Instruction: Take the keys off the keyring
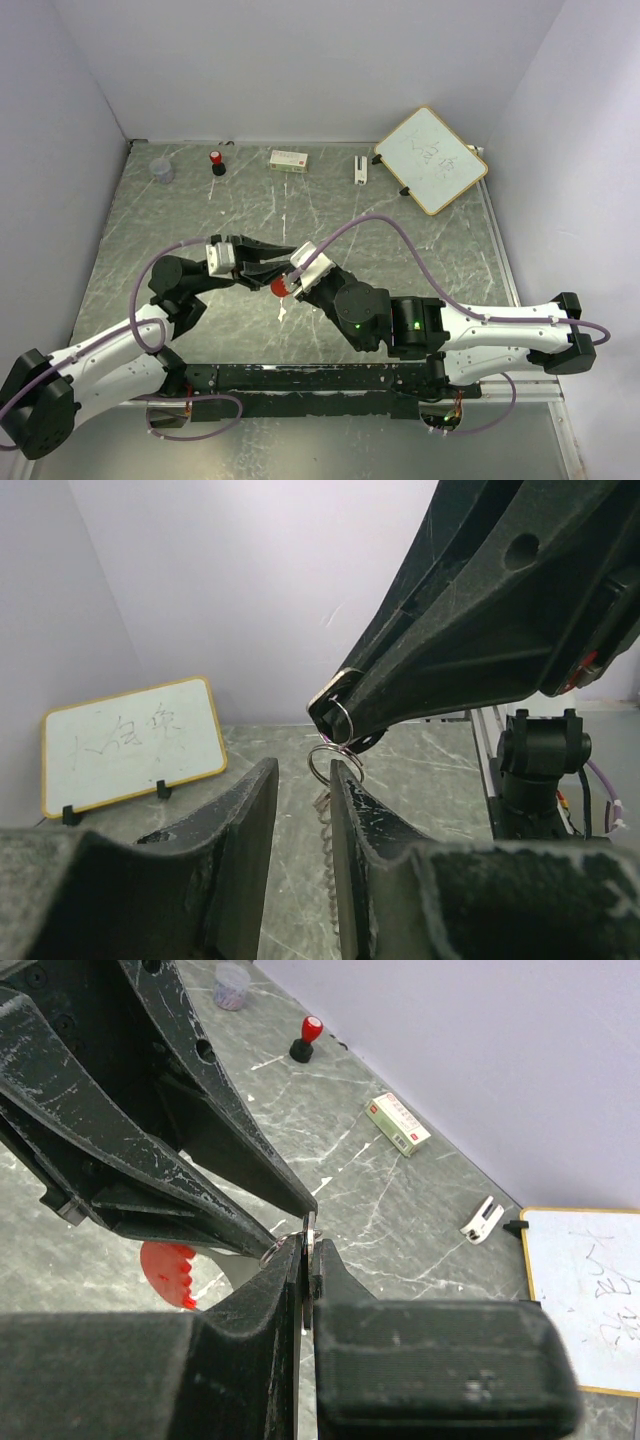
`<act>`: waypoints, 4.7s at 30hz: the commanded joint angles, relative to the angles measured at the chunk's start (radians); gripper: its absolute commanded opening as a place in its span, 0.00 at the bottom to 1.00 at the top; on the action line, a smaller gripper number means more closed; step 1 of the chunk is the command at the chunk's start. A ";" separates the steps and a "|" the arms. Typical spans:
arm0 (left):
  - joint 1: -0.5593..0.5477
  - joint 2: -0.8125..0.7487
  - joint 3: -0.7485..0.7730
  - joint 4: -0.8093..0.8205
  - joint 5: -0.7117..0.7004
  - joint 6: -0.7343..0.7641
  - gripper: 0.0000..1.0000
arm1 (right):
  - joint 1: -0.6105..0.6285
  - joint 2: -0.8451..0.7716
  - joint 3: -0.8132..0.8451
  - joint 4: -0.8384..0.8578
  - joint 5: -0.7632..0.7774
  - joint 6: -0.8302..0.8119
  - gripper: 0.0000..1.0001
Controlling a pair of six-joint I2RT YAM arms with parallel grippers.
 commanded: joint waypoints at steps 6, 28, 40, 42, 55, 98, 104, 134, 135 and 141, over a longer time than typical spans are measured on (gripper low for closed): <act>0.003 0.053 0.011 0.151 0.101 -0.090 0.40 | 0.006 -0.019 0.018 0.049 0.008 -0.017 0.00; 0.004 0.139 0.012 0.300 0.145 -0.163 0.07 | 0.008 -0.031 0.006 0.064 -0.012 -0.016 0.00; 0.003 0.046 0.014 0.081 -0.085 -0.066 0.07 | 0.015 -0.017 0.039 0.002 0.019 0.006 0.00; 0.004 0.044 0.011 0.082 -0.109 -0.071 0.07 | 0.017 -0.016 0.041 -0.003 0.020 0.012 0.00; 0.003 0.021 -0.009 0.172 -0.199 -0.117 0.07 | 0.019 -0.002 -0.009 0.020 0.093 0.025 0.00; 0.004 0.114 -0.107 0.659 -0.347 -0.333 0.07 | -0.097 0.034 -0.141 0.209 -0.104 0.046 0.00; 0.003 0.181 -0.115 0.826 -0.360 -0.402 0.07 | -0.097 0.023 -0.163 0.228 -0.112 0.047 0.00; 0.003 0.140 -0.112 0.045 -0.597 -0.151 0.07 | -0.764 0.114 -0.130 0.112 -0.411 0.336 0.00; 0.003 0.154 -0.121 0.053 -0.609 -0.153 0.07 | -0.786 0.128 -0.142 0.119 -0.444 0.352 0.00; 0.004 0.278 -0.143 0.109 -0.652 -0.162 0.07 | -0.867 0.202 -0.224 0.152 -0.594 0.436 0.00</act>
